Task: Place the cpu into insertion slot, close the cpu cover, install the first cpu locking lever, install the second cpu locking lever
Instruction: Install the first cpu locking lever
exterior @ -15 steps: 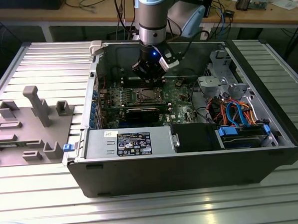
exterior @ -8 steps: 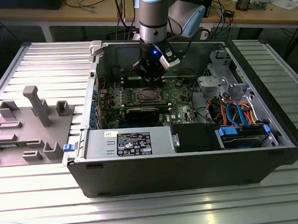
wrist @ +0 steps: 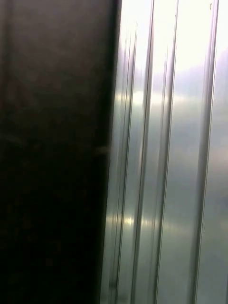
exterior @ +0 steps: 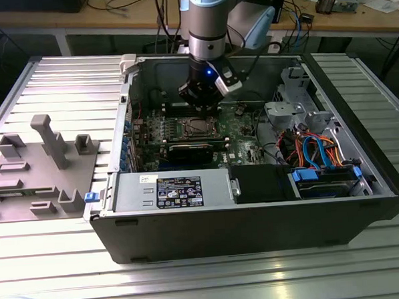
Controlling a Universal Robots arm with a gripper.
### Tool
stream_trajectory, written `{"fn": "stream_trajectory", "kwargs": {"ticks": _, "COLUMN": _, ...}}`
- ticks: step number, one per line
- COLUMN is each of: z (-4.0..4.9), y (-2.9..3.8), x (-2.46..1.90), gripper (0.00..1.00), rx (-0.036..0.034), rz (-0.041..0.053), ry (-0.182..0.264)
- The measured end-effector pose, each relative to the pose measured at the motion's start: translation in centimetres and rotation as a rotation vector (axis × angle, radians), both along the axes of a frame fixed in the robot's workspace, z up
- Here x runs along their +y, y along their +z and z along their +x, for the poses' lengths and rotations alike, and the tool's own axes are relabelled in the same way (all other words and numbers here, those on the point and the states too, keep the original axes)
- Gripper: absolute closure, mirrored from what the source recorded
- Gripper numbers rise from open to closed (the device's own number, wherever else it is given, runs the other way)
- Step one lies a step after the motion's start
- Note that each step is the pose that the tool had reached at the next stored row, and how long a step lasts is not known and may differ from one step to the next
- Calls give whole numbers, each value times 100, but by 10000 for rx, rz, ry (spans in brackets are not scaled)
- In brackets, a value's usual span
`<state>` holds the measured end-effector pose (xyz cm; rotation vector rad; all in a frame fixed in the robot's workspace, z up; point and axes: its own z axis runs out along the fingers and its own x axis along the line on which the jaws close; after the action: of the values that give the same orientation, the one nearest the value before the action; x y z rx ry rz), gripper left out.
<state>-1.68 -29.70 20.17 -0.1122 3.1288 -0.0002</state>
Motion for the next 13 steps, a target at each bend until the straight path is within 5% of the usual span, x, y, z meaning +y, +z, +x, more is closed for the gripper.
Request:
{"fn": "stream_trajectory", "kwargs": {"ticks": 9, "z": 30, "y": -11, "x": 1, "gripper": 89, "rx": 39, "rz": 68, "ry": 9}}
{"fn": "stream_trajectory", "kwargs": {"ticks": 13, "z": 30, "y": 110, "x": -2, "gripper": 89, "rx": 40, "rz": 68, "ry": 9}}
